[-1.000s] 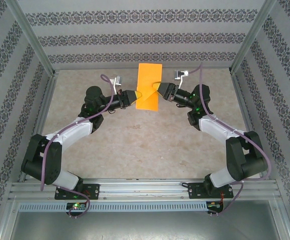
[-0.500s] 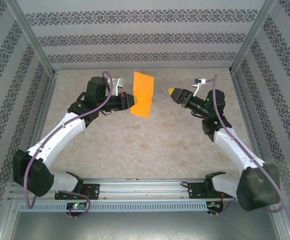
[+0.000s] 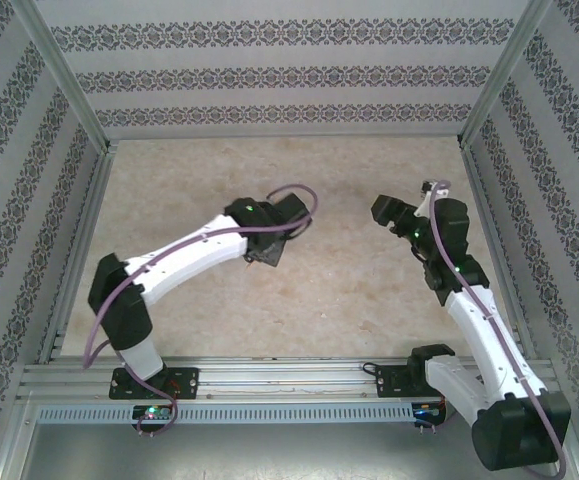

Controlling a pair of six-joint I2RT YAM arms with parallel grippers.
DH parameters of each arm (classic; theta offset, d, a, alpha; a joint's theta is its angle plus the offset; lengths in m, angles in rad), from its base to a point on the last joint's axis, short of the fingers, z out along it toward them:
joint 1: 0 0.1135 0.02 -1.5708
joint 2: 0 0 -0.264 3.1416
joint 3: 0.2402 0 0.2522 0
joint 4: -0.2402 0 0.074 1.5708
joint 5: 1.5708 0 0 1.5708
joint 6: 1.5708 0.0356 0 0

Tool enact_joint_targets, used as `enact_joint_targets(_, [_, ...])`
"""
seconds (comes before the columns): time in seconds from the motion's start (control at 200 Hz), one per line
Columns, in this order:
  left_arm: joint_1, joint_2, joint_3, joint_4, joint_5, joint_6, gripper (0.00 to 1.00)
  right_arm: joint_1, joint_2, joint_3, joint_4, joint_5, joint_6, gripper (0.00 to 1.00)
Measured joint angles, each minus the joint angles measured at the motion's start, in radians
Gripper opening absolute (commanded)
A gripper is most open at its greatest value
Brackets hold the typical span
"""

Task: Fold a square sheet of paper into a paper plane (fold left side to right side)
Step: Turn over the paper at the center of the table.

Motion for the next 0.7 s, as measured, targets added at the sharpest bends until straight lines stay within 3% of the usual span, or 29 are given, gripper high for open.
enact_joint_targets(0.14, [-0.053, 0.074, 0.001, -0.034, -0.081, -0.100, 0.00, -0.055, -0.030, -0.034, -0.008, 0.004, 0.006, 0.98])
enact_joint_targets(0.32, [-0.058, 0.150, -0.011, -0.022, -0.092, -0.209, 0.00, -0.109, -0.037, -0.061, -0.015, -0.018, 0.017, 0.98])
enact_joint_targets(0.645, [-0.058, 0.262, -0.030, 0.129, 0.033, -0.287, 0.00, -0.138, -0.060, -0.067, -0.042, -0.062, 0.005, 0.98])
enact_joint_targets(0.699, [-0.056, 0.262, -0.030, 0.153, 0.057, -0.290, 0.04, -0.144, -0.060, -0.068, -0.045, -0.071, 0.005, 0.98])
